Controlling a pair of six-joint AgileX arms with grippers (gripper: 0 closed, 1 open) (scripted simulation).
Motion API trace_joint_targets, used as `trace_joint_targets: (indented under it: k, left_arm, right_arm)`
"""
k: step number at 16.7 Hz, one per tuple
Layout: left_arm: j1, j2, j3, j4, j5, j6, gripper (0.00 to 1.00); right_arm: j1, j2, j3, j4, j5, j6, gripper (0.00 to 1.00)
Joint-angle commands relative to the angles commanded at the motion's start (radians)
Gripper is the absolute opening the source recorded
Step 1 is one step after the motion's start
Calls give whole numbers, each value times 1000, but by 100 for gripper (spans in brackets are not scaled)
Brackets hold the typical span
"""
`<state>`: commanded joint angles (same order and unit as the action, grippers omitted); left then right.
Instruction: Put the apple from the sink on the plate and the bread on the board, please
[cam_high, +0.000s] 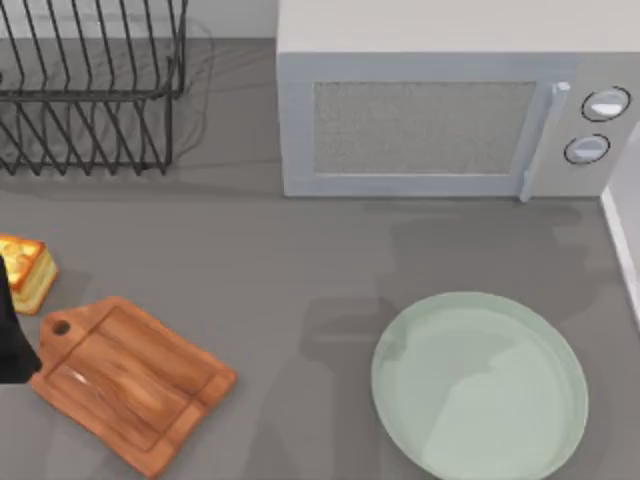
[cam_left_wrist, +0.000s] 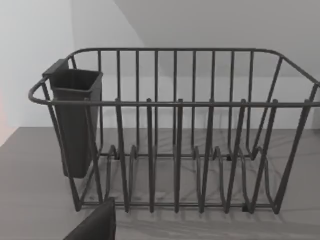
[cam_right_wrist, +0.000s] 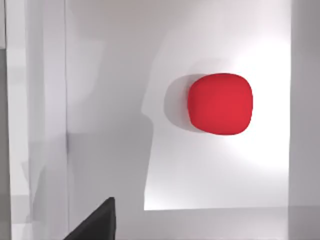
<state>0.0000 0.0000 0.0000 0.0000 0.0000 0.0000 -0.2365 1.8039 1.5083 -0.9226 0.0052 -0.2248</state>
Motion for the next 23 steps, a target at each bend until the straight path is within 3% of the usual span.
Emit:
trace_joint_targets:
  k: [7,14,18,23]
  left_arm:
    - [0,0,0,0,0,0,100]
    - [0,0,0,0,0,0,100]
    - [0,0,0,0,0,0,100]
    - [0,0,0,0,0,0,100]
  right_arm:
    - [-57,441,358,-227,-1,-49,100]
    - [-65,502,407,-258,-1,-56,100]
    - [-60,526,382,-218,-1,-55,100]
    - [-62,643,281,25,1,-53,100]
